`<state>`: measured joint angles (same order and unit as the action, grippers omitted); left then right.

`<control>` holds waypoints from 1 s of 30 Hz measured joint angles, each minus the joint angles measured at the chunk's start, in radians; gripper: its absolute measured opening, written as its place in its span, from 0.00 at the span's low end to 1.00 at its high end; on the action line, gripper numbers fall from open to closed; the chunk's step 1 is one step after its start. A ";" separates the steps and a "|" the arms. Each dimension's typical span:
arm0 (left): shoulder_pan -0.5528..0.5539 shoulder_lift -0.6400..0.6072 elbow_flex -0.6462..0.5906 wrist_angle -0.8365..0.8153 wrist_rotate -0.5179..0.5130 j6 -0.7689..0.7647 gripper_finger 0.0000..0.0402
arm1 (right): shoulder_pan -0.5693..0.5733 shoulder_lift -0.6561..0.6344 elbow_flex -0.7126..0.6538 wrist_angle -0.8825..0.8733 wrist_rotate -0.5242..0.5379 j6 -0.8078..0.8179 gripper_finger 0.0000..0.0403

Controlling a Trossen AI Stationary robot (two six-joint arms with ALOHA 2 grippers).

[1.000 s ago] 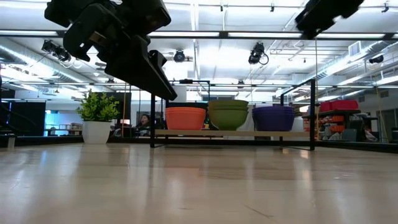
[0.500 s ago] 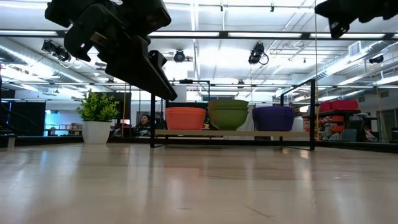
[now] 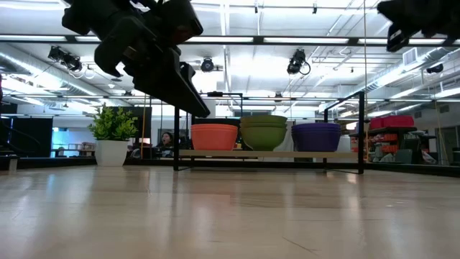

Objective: Pick & Place Mini bowls
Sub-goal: Return to Home Position

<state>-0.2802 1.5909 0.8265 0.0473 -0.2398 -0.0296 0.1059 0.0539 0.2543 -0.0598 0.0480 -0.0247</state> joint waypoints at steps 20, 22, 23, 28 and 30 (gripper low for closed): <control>0.016 0.000 0.000 0.004 -0.001 0.039 0.30 | -0.278 0.018 -0.223 0.188 -0.229 0.109 0.00; 0.015 0.000 0.000 0.004 0.000 0.026 0.30 | -0.278 0.011 -0.231 0.187 -0.264 0.133 0.00; 0.015 0.000 0.000 0.004 0.000 0.013 0.30 | -0.278 0.007 -0.233 0.186 -0.282 0.143 0.00; 0.004 0.000 0.000 0.002 -0.002 -0.027 0.30 | -0.254 -0.025 -0.234 0.188 -0.330 0.178 0.00; -0.003 0.000 0.000 0.002 -0.001 -0.041 0.30 | -0.225 -0.039 -0.234 0.178 -0.330 0.182 0.00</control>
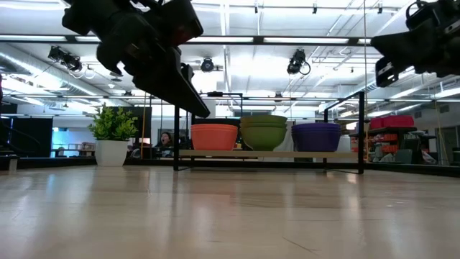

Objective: Pick & Place Mini bowls
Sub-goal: Return to Home Position

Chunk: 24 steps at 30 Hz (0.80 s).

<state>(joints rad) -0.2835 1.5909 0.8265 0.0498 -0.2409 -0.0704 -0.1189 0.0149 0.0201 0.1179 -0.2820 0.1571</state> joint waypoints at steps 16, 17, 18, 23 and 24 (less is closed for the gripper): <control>-0.025 0.000 0.000 -0.002 -0.014 -0.028 0.30 | 0.264 -0.015 -0.003 -0.081 0.145 -0.113 0.01; -0.025 0.000 0.000 -0.002 -0.014 -0.028 0.30 | 0.270 -0.015 -0.003 -0.089 0.165 -0.123 0.01; -0.025 0.000 0.000 -0.002 -0.014 -0.028 0.30 | 0.275 -0.014 -0.003 -0.092 0.182 -0.136 0.01; -0.025 0.000 0.000 -0.002 -0.015 -0.029 0.30 | 0.281 0.016 -0.003 -0.099 0.223 -0.146 0.01; -0.025 0.000 0.000 -0.002 -0.020 -0.030 0.30 | 0.281 0.022 -0.003 -0.099 0.222 -0.130 0.01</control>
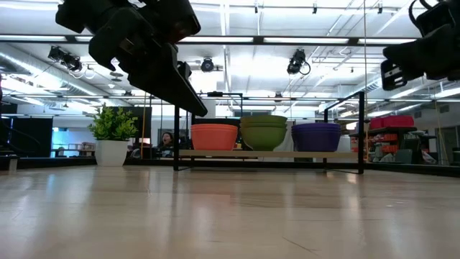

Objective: Pick & Place Mini bowls
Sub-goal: Return to Home Position

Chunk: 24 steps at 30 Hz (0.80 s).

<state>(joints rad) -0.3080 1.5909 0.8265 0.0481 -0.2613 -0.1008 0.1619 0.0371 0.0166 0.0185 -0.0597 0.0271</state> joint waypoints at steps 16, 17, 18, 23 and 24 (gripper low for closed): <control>0.004 -0.183 0.000 -0.034 -0.154 0.034 0.02 | 0.000 0.018 0.000 0.003 0.000 0.096 0.01; 0.004 -0.207 -0.002 -0.035 -0.156 0.037 0.02 | 0.000 0.018 0.000 0.004 0.000 0.096 0.01; 0.004 -0.240 -0.020 -0.025 -0.155 0.052 0.01 | 0.000 0.018 0.000 0.004 0.000 0.096 0.01; 0.026 -0.451 -0.214 0.042 -0.031 0.113 0.01 | 0.000 0.018 0.000 0.004 0.000 0.096 0.01; 0.036 -0.506 -0.261 0.057 -0.006 0.114 0.01 | 0.000 0.018 0.000 0.004 -0.001 0.096 0.01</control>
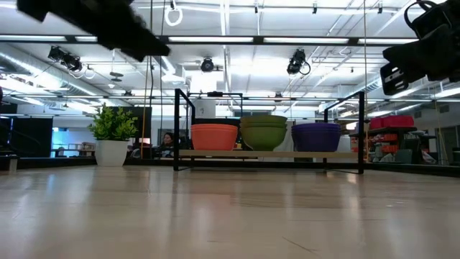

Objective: Pick & Place Mini bowls
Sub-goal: Return to Home Position

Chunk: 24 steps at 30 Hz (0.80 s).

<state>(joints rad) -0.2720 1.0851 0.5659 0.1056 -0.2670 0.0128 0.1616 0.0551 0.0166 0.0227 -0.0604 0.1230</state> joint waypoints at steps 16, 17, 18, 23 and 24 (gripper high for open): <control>0.175 -0.813 -0.496 0.172 0.284 -0.017 0.01 | 0.000 0.000 0.000 0.000 0.000 0.000 0.01; 0.180 -0.844 -0.497 0.145 0.313 -0.016 0.00 | 0.000 0.000 0.000 0.000 0.000 0.000 0.01; 0.186 -0.873 -0.497 0.122 0.336 -0.017 0.00 | 0.000 0.000 0.000 0.000 0.000 0.000 0.01; 0.204 -1.008 -0.497 -0.022 0.332 -0.003 0.00 | 0.000 0.000 0.000 0.000 0.000 0.000 0.01; 0.204 -1.037 -0.497 -0.058 0.315 -0.002 0.00 | 0.000 0.000 0.000 0.000 0.000 -0.001 0.01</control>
<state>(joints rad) -0.0681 0.0484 0.0689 0.0476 0.0478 0.0109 0.1616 0.0551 0.0166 0.0226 -0.0605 0.1225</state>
